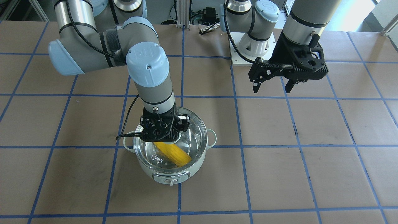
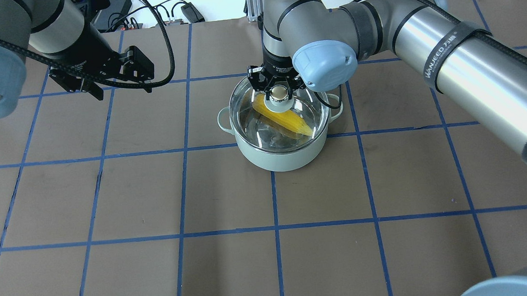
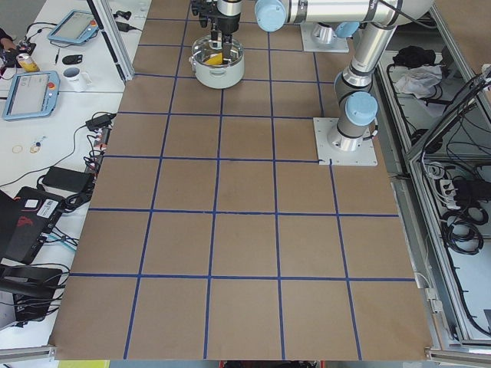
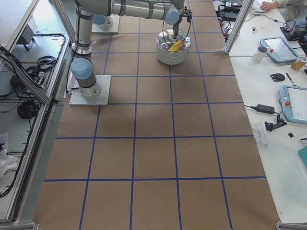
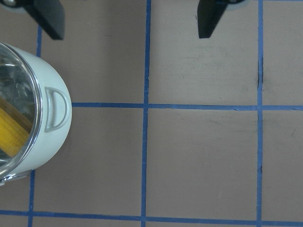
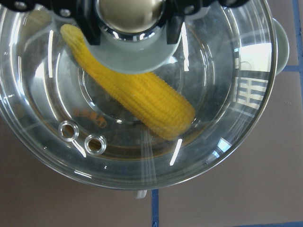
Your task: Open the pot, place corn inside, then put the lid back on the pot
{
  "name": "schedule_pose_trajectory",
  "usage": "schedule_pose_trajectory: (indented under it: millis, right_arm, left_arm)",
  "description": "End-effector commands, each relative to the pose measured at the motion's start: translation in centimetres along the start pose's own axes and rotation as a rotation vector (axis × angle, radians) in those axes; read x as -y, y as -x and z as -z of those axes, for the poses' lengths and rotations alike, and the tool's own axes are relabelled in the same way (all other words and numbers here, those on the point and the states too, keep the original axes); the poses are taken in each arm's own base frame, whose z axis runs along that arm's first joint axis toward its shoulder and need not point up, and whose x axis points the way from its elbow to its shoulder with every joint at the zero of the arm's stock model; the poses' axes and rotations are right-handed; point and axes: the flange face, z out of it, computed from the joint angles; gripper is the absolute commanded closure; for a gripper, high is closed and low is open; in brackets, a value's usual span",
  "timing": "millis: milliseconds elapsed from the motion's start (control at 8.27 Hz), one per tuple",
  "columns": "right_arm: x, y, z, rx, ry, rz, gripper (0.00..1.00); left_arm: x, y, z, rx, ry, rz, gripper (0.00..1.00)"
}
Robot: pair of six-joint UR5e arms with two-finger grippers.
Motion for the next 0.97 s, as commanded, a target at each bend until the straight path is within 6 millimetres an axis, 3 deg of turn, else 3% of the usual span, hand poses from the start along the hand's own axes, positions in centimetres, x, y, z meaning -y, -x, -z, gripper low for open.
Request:
schedule_pose_trajectory:
  millis: [0, 121, 242, 484, 726, 847]
  right_arm:
    - [-0.18, -0.04, -0.14, -0.007, 0.007, 0.003, 0.82]
    - [-0.24, -0.12, -0.26, -0.005, 0.016, 0.001, 0.81]
    - [-0.24, -0.12, -0.27, -0.005, 0.016, -0.008, 0.73]
    - [-0.22, -0.11, -0.25, -0.005, 0.014, -0.013, 0.46]
    - [-0.18, -0.1, -0.2, -0.003, 0.01, -0.014, 0.05]
    - [-0.24, 0.02, -0.21, 0.0, 0.011, -0.013, 0.0]
  left_arm:
    - [-0.46, -0.01, 0.25, 0.002, 0.013, 0.0, 0.0]
    - [-0.61, -0.01, 0.48, 0.002, 0.01, 0.0, 0.0]
    - [-0.51, -0.07, 0.33, -0.005, 0.012, -0.001, 0.0]
    - [-0.7, 0.0, 0.62, 0.003, 0.008, -0.001, 0.0]
    - [-0.74, 0.0, 0.59, 0.003, 0.011, -0.001, 0.0]
    - [-0.79, 0.0, 0.66, 0.003, 0.011, -0.001, 0.0]
